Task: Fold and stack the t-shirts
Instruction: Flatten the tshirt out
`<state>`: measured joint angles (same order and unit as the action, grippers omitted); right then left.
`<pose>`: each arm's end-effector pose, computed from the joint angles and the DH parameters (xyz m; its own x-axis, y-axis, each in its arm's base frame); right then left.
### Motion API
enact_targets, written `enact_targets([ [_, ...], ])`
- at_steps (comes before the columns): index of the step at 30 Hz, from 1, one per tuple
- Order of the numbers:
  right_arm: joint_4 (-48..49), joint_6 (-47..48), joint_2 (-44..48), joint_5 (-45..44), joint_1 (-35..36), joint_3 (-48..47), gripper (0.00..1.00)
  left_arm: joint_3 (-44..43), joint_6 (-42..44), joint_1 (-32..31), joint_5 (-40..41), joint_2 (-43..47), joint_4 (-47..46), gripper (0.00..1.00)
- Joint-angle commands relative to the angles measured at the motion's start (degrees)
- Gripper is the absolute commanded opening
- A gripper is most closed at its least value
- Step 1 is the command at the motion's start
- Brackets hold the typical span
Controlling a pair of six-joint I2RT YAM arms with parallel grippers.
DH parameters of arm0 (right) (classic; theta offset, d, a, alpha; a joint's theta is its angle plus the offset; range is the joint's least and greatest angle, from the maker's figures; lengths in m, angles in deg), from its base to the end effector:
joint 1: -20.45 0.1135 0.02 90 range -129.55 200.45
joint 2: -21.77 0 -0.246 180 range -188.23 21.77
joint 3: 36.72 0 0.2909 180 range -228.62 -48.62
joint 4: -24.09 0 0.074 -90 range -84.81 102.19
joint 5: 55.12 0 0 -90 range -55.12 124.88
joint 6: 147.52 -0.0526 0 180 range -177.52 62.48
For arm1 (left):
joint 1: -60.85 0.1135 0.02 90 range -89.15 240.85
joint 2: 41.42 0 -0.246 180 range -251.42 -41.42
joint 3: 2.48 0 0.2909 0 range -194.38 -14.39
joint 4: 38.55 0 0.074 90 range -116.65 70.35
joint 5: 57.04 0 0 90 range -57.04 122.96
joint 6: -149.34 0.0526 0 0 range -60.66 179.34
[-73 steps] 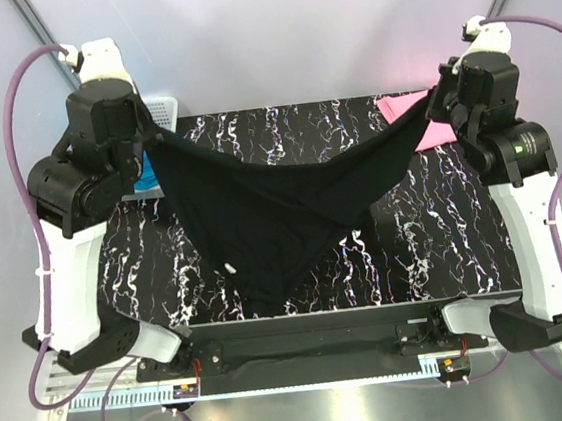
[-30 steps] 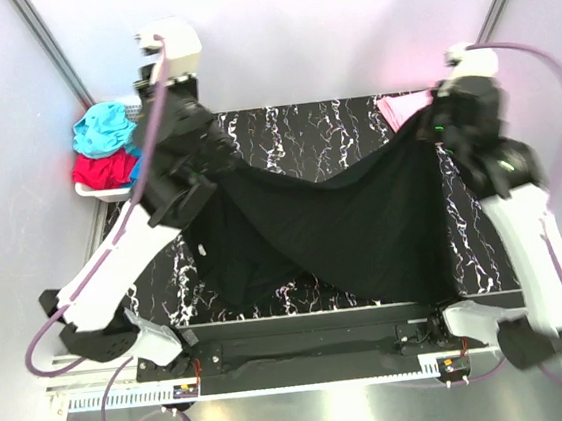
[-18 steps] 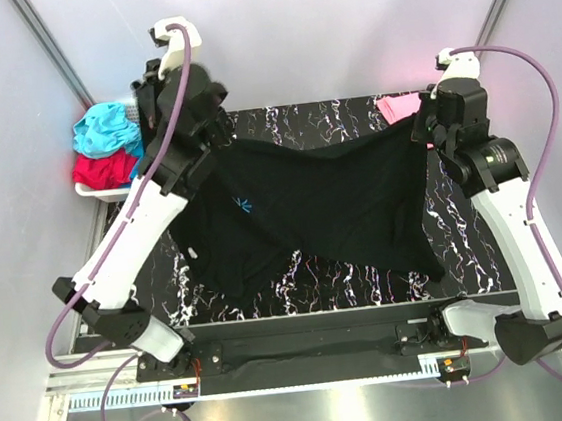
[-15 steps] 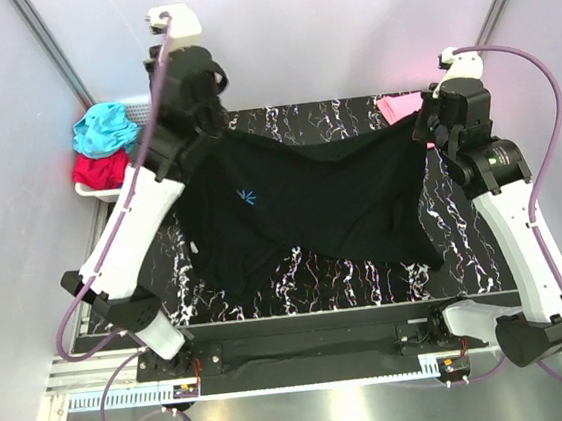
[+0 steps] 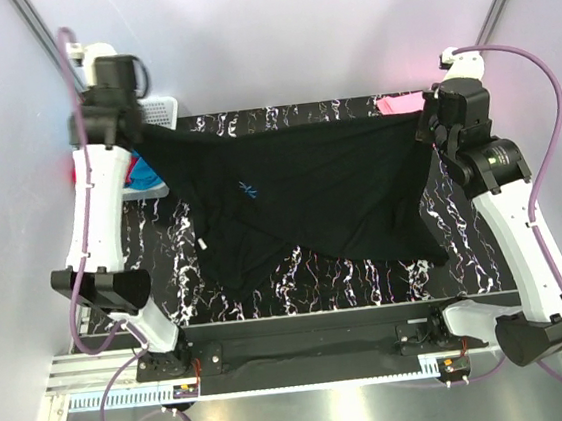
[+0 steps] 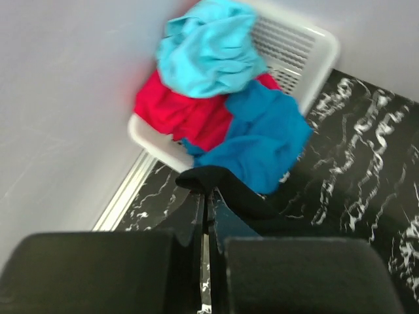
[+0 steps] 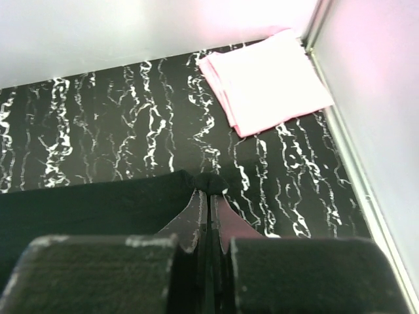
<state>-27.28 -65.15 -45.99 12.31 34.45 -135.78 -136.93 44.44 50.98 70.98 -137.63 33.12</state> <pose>0.2868 0.0507 0.4503 -0.3132 0.0483 -0.9484 0.1695 0.9855 -0.0058 0.3715 -0.0317 0.4745 -0.4290 -0.1310 -0.8938 -0.4985 0.8595 0.1133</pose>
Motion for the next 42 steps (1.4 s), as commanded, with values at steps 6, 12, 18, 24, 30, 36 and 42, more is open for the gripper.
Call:
enact_targets([
  [6, -1.9, 3.1, -0.5, -5.1, 0.2, -10.8, 0.00, -15.5, -1.2, 4.7, -6.7, 3.2, 5.9, 0.00],
  [12, -6.0, 3.0, 2.1, -4.2, 0.4, -15.7, 0.00, -12.6, -0.3, -2.0, 0.8, 10.6, 7.5, 0.00],
  [18, -8.1, 4.0, 6.0, -1.8, 0.3, -18.5, 0.00, -16.6, 2.0, -10.7, 9.2, 14.9, 7.9, 0.00],
  [24, -10.5, 4.6, 8.3, 2.2, 0.3, -24.4, 0.00, -19.9, 3.7, -21.1, 18.3, 18.9, 7.5, 0.00],
  [30, -12.2, 4.7, 10.9, 5.2, 0.3, -28.8, 0.00, -20.2, 5.6, -26.5, 23.2, 23.2, 6.7, 0.00],
  [36, -14.7, 2.6, 12.4, 4.1, 0.3, -26.5, 0.00, -10.4, 2.3, -27.0, 23.6, 27.6, 8.2, 0.00],
  [42, -9.6, 1.3, 15.3, -2.8, 0.3, -11.3, 0.00, 0.6, -1.3, -24.9, 27.4, 25.9, 10.3, 0.00],
])
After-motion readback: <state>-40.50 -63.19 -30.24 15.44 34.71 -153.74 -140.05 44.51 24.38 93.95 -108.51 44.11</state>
